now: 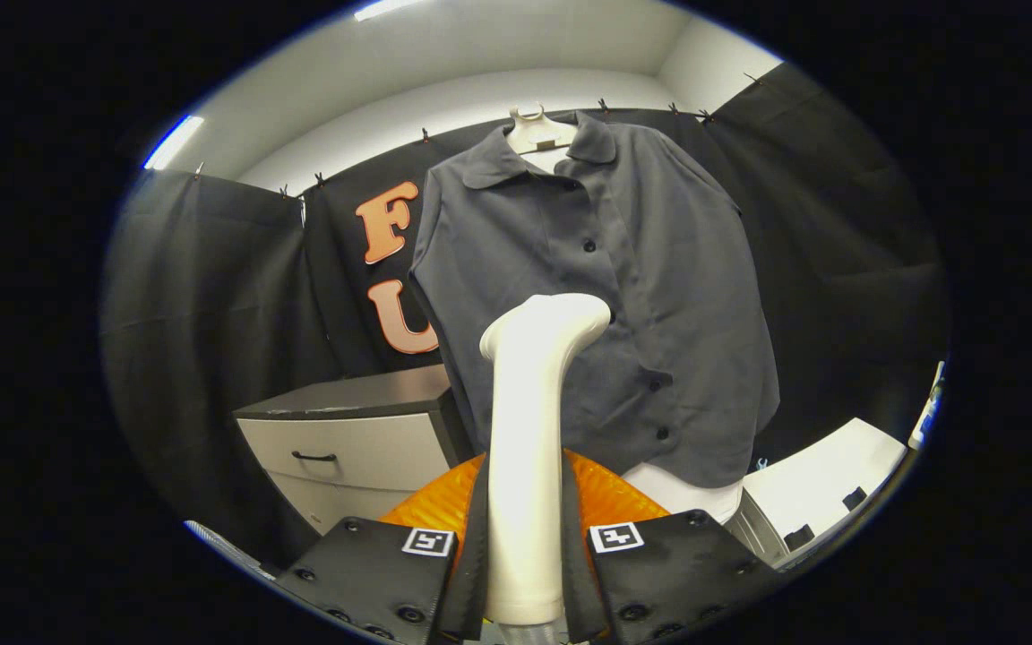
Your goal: Iron the clothes twice with a garment steamer, once on the left side and once on the right side.
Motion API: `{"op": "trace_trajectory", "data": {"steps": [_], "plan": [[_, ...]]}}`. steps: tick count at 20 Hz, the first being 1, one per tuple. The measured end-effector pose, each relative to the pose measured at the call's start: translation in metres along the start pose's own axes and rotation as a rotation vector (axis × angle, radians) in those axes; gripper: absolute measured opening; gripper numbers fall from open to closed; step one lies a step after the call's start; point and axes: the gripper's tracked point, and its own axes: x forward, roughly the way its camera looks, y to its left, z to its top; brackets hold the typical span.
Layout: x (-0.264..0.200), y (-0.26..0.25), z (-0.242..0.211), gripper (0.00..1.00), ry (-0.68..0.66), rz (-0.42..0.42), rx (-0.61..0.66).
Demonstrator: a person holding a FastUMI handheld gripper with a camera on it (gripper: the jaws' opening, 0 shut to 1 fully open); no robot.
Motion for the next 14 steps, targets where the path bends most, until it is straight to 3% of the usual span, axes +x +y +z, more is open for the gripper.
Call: {"op": "trace_trajectory", "data": {"steps": [5, 14], "plan": [[-0.006, 0.006, 0.06, 0.41, -0.13, 0.023, -0.014], [0.006, -0.033, 0.149, 0.41, -0.265, -0.021, -0.064]]}}
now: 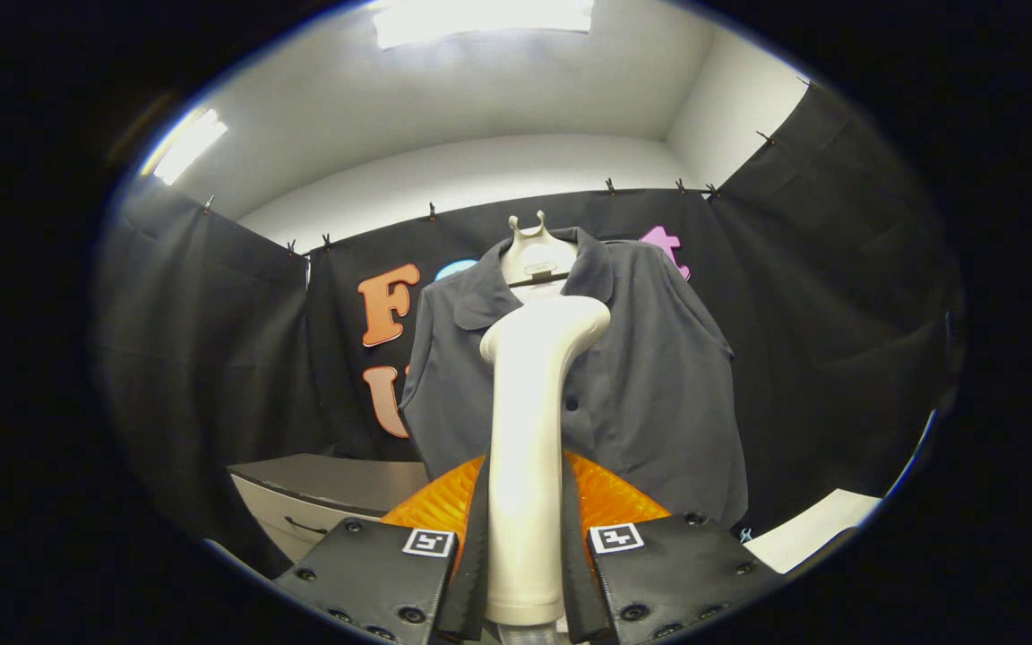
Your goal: Iron the clothes twice with a garment steamer, once on the left side and once on the right side.
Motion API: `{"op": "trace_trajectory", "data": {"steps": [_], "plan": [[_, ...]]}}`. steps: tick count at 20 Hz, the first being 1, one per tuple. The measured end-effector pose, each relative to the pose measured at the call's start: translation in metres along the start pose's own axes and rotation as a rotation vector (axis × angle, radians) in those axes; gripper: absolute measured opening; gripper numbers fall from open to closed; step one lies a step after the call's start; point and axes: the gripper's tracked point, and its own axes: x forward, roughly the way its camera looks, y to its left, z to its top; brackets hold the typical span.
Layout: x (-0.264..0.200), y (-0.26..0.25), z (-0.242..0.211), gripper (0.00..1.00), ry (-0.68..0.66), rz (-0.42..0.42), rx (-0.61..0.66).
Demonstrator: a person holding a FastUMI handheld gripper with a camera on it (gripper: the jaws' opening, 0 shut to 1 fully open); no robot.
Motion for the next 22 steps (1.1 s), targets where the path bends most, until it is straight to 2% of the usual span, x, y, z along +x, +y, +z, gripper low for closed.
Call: {"op": "trace_trajectory", "data": {"steps": [6, 13, 22], "plan": [[0.027, -0.035, 0.036, 0.41, -0.042, -0.037, 0.015], [0.064, -0.079, 0.025, 0.41, -0.01, -0.087, 0.036], [0.078, -0.093, 0.007, 0.41, 0.029, -0.103, 0.037]]}}
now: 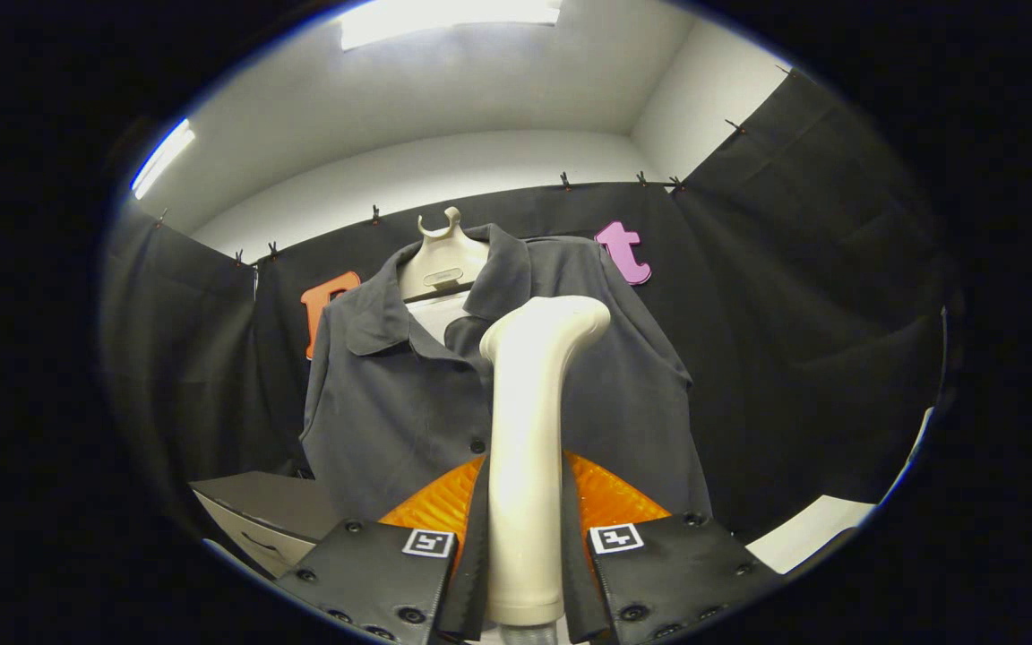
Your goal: Iron the clothes twice with a garment steamer, once on the left side and once on the right side.
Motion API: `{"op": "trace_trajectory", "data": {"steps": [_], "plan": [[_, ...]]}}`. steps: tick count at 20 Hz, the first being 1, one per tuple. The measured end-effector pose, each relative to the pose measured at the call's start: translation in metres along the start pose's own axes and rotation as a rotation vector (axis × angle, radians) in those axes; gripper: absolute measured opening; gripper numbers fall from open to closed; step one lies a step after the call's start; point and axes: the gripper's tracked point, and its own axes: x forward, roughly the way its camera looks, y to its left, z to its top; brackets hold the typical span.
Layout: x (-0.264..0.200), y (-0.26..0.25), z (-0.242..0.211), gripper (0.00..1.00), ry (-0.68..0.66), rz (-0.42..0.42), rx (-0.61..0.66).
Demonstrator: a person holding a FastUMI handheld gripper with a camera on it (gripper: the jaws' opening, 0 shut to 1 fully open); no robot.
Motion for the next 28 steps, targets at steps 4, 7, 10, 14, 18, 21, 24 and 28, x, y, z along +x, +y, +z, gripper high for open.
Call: {"op": "trace_trajectory", "data": {"steps": [4, 7, 10, 14, 18, 21, 24, 28], "plan": [[-0.003, -0.003, -0.014, 0.41, 0.028, -0.006, 0.006], [-0.011, -0.006, -0.029, 0.41, 0.057, -0.015, 0.011], [-0.019, -0.008, -0.048, 0.41, 0.091, -0.023, 0.024], [-0.037, -0.013, -0.075, 0.41, 0.143, -0.034, 0.027], [-0.051, -0.018, -0.098, 0.41, 0.186, -0.046, 0.044], [-0.064, -0.021, -0.113, 0.41, 0.211, -0.055, 0.047], [-0.078, -0.027, -0.126, 0.41, 0.231, -0.067, 0.055], [-0.093, -0.034, -0.148, 0.41, 0.269, -0.083, 0.082]]}}
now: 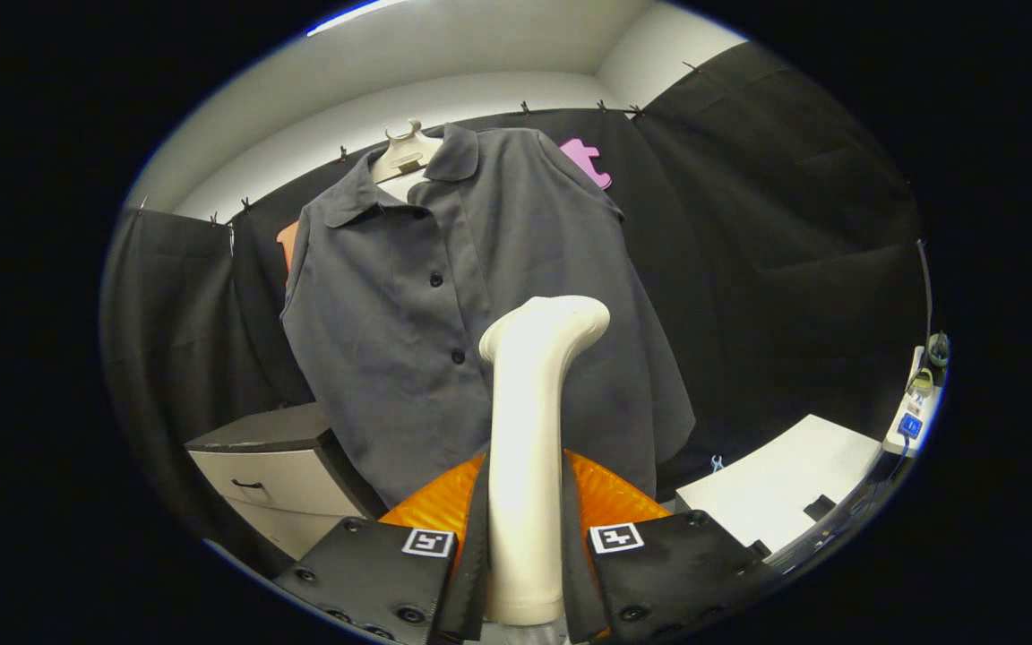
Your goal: Iron the clothes twice with a garment steamer, once on the left side and once on the right side.
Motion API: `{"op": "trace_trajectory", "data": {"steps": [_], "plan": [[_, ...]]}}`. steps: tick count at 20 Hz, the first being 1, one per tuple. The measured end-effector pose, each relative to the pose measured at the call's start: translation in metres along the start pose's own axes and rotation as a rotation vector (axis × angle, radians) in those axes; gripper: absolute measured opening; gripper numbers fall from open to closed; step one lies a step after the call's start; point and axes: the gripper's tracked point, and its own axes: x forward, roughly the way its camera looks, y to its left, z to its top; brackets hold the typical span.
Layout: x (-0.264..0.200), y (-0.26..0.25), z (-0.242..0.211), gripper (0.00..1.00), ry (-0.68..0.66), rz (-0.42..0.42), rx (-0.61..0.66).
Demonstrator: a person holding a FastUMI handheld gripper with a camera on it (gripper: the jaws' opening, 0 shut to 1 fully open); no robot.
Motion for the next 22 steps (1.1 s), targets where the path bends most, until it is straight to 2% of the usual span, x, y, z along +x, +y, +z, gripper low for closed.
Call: {"op": "trace_trajectory", "data": {"steps": [12, 22], "plan": [[-0.017, -0.028, -0.063, 0.41, 0.086, -0.048, 0.034], [-0.045, -0.023, -0.067, 0.41, 0.096, -0.062, 0.011]]}}
